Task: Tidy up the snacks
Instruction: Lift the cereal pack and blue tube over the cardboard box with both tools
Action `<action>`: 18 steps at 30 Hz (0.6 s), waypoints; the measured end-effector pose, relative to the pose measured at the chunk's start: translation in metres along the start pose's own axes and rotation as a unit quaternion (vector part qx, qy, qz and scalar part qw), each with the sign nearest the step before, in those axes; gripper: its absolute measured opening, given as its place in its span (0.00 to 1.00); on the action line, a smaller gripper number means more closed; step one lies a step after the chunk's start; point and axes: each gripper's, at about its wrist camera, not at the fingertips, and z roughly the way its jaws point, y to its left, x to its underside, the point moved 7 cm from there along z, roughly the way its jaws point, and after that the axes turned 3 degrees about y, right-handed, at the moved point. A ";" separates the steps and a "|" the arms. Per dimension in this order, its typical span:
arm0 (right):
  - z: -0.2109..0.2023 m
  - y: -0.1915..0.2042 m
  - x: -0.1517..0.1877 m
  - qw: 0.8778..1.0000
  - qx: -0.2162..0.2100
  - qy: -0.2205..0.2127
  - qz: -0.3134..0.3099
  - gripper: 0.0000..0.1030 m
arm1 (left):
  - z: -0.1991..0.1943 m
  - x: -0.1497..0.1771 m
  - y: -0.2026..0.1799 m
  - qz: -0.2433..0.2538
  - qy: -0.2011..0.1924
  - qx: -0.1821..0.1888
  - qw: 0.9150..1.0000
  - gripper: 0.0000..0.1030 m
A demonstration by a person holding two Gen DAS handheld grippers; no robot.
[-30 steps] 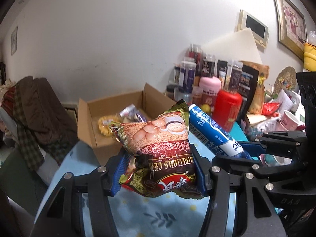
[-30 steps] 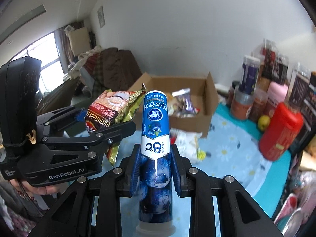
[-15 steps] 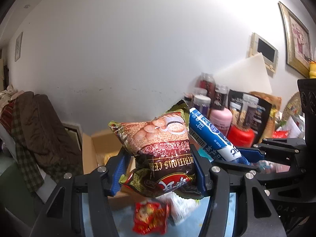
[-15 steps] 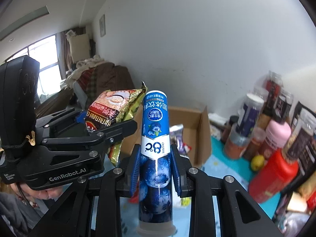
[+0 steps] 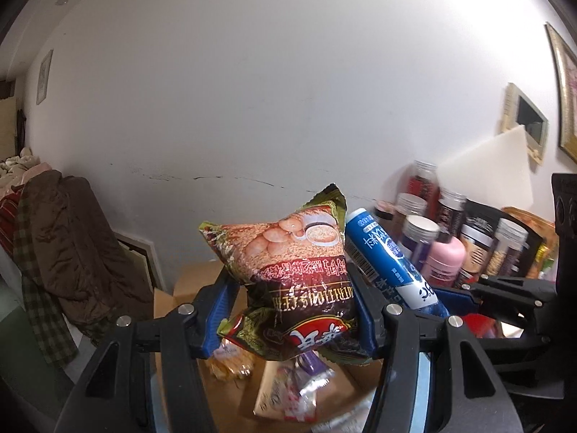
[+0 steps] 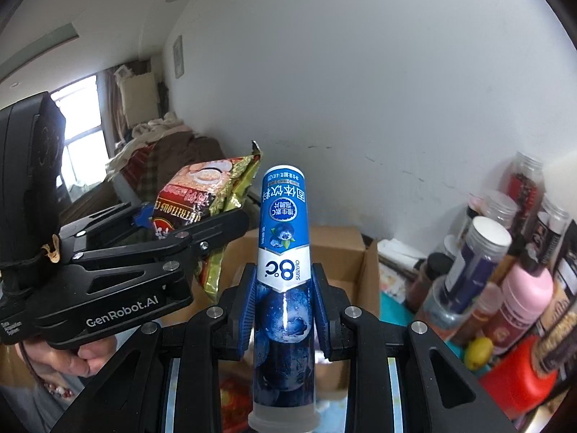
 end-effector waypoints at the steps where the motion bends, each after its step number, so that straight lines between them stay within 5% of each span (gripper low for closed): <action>1: 0.006 -0.003 -0.003 1.000 -0.002 0.000 0.002 0.27 | 0.006 -0.002 0.003 -0.003 0.001 -0.002 1.000 0.56; 6: 0.033 -0.016 -0.010 1.000 -0.013 0.000 0.013 0.28 | 0.035 -0.003 0.018 -0.035 0.006 -0.018 0.999 0.56; 18: 0.095 -0.028 0.007 0.999 -0.026 0.041 0.009 0.28 | 0.108 0.033 0.039 -0.019 0.082 -0.076 0.994 0.56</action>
